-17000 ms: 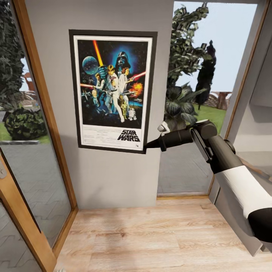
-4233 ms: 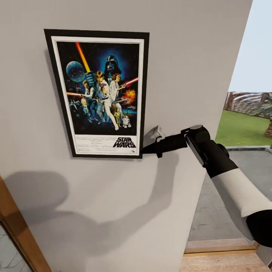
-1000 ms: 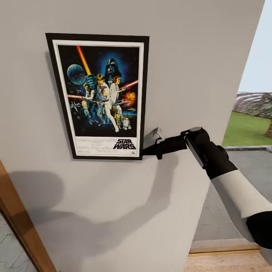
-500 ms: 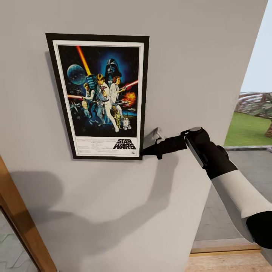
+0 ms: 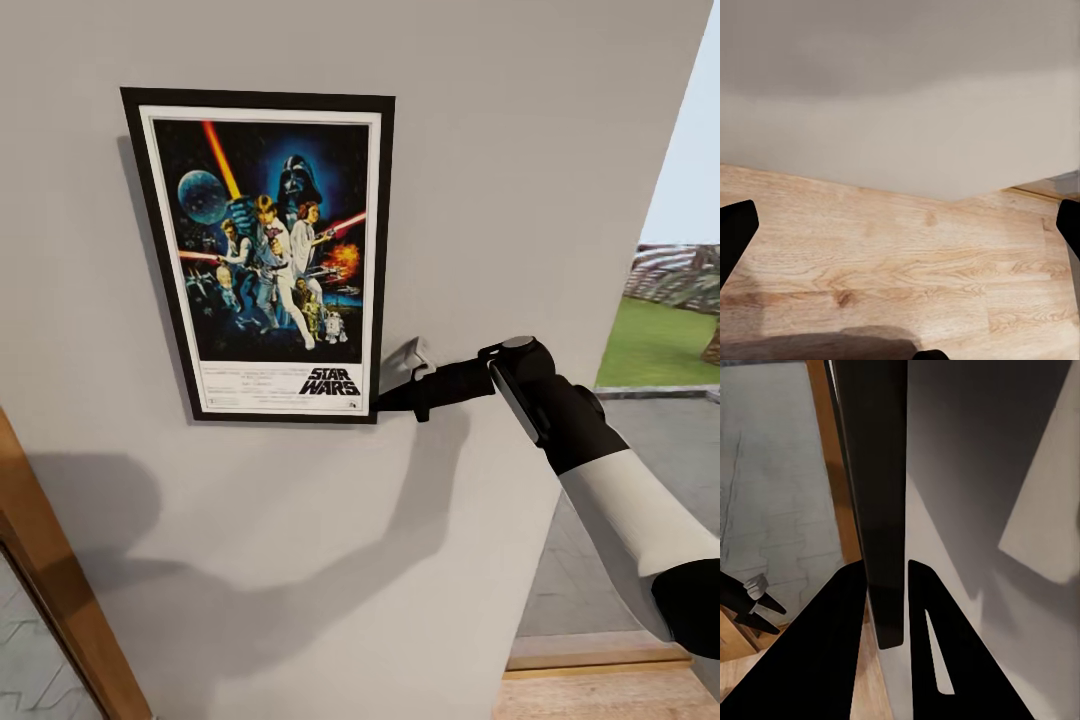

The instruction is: Pick up the poster from the kitchen countertop and hang it on one of the wall nails in the kitchen.

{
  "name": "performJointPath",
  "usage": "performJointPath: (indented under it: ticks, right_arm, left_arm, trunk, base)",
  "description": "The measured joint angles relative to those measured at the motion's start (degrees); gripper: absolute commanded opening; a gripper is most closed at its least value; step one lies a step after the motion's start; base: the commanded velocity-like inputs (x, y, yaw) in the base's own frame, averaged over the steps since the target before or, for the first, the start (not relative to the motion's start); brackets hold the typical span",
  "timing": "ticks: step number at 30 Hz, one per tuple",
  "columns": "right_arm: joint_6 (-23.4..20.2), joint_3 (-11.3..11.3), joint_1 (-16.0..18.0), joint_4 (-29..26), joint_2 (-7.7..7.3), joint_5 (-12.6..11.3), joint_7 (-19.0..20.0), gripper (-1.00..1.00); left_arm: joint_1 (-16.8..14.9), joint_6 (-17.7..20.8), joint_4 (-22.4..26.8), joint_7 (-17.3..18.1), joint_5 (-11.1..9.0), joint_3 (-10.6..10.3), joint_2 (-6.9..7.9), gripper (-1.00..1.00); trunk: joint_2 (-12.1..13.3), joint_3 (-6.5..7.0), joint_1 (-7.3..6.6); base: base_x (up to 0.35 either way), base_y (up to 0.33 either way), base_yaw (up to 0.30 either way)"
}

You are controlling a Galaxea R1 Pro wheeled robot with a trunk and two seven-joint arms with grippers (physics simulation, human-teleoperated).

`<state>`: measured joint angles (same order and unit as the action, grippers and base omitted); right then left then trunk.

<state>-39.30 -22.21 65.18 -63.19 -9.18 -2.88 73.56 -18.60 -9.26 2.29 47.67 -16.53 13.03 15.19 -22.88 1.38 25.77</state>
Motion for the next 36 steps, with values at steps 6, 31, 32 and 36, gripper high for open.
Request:
performJointPath:
  ticks: [6, 31, 32, 36]
  right_arm:
    - [0.0, 0.0, 0.0, 0.0, 0.00, 0.0, 0.0, -1.00]
    - [0.0, 0.0, 0.0, 0.0, 0.00, 0.0, -0.1, -1.00]
    - [0.0, 0.0, 0.0, 0.0, 0.00, 0.0, 0.0, -1.00]
    - [-0.2, 0.0, 0.0, 0.0, -0.01, -0.3, 0.5, -1.00]
  left_arm:
    - [0.0, 0.0, 0.0, 0.0, 0.0, 0.0, 0.00, 1.00]
    - [0.0, 0.0, 0.0, 0.0, 0.0, 0.0, 0.00, 1.00]
    - [0.0, 0.0, 0.0, 0.0, 0.0, 0.0, 0.00, 1.00]
    - [0.0, 0.0, 0.0, 0.0, 0.0, 0.0, 0.01, 1.00]
  trunk:
    - [0.0, 0.00, 0.00]
    - [0.0, 0.00, -0.01]
    - [0.0, 0.00, -0.01]
    - [0.0, 0.00, -0.02]
  base:
    - [0.000, 0.000, 0.000]
    - [0.011, 0.000, 0.000]
    - [0.048, 0.000, 0.000]
    - [0.028, 0.000, 0.000]
